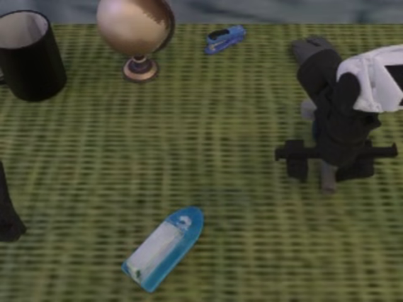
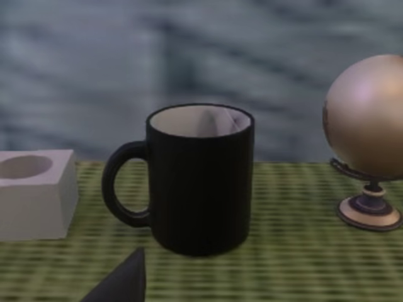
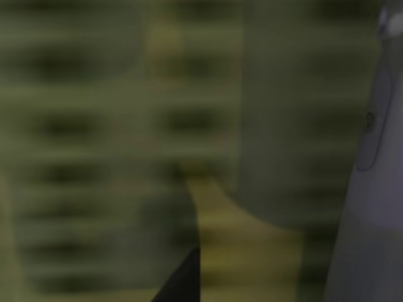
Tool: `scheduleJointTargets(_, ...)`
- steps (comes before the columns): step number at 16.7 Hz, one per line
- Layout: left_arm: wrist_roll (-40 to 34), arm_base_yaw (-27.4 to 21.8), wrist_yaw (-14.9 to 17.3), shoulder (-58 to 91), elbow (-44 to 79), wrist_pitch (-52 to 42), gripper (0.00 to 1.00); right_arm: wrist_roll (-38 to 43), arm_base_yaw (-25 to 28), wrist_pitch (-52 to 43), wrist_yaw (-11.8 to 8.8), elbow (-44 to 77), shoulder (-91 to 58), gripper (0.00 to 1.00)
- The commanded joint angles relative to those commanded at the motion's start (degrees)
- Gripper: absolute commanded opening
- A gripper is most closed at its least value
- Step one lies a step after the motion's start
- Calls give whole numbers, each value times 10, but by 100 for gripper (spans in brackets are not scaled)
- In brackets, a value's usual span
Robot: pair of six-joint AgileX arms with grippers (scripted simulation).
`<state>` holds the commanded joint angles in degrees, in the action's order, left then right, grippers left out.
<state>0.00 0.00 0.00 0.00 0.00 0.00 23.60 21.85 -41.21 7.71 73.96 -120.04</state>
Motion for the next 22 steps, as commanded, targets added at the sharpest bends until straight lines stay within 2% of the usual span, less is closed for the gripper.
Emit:
scheduleJointTargets(3,0,0,0,0,0,0,100,0,0,0,0,0,0,2)
scheduleJointTargets(11,0,0,0,0,0,0,100,0,0,0,0,0,0,0)
scheduleJointTargets(12,0,0,0,0,0,0,100,15,7,-5,-23,13,23,0)
scheduleJointTargets(16,0,0,0,0,0,0,100,3,9,30,-36,6,29,0)
scheduleJointTargets(19,0,0,0,0,0,0,100,-21,10,115,-65,-12,45,0)
scheduleJointTargets(22,0,0,0,0,0,0,100,-56,11,250,-105,-46,69,0)
